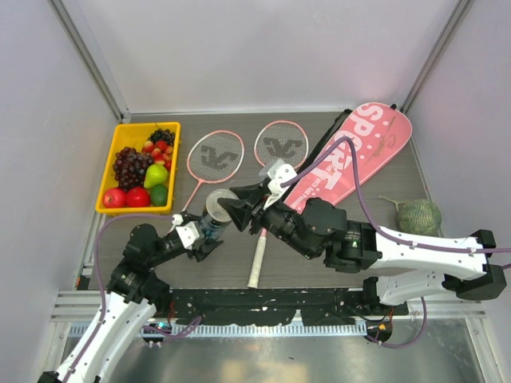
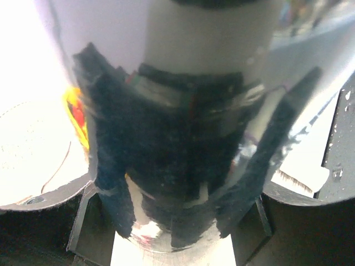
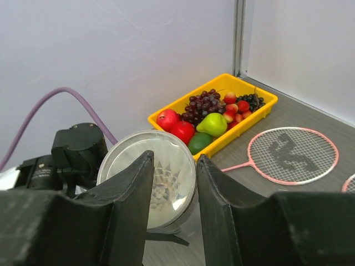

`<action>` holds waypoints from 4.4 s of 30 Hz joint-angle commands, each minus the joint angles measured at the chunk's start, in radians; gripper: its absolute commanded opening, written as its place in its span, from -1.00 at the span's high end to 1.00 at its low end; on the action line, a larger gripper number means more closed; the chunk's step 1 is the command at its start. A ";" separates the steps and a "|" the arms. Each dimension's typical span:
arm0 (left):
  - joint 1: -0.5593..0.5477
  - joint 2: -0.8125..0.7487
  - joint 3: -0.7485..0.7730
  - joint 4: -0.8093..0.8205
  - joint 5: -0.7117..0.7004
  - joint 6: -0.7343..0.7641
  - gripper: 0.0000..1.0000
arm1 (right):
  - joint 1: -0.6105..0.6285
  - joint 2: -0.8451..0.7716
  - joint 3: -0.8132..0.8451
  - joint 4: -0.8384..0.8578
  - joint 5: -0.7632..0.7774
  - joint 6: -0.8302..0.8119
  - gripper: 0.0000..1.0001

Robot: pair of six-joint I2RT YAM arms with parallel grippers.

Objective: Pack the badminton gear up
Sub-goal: Close the lid on the shuttle tube, then place the shuttle tube at the center of the board.

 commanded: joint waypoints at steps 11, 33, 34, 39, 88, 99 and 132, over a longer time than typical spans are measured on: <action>-0.005 -0.031 0.067 0.418 0.071 -0.219 1.00 | 0.020 0.158 -0.097 -0.214 -0.110 0.188 0.29; -0.005 -0.038 0.118 0.004 -0.039 0.117 1.00 | -0.022 0.020 0.179 -0.264 0.029 0.090 -0.32; -0.005 -0.038 0.118 0.004 -0.041 0.123 1.00 | -0.025 0.014 0.188 -0.267 0.035 0.074 -0.35; -0.005 -0.012 0.122 0.007 -0.030 0.123 1.00 | -0.039 -0.049 0.242 -0.298 0.028 0.028 -0.41; -0.003 0.015 0.133 0.048 -0.048 0.046 1.00 | -0.035 0.023 0.244 -0.582 -0.144 0.228 0.63; -0.003 0.353 0.391 -0.187 -0.314 -0.175 1.00 | -0.037 -0.325 0.029 -0.519 0.103 0.231 -0.82; -0.149 1.344 0.859 -0.573 -0.619 -0.560 0.90 | -0.037 -0.755 -0.319 -0.783 0.250 0.499 -0.91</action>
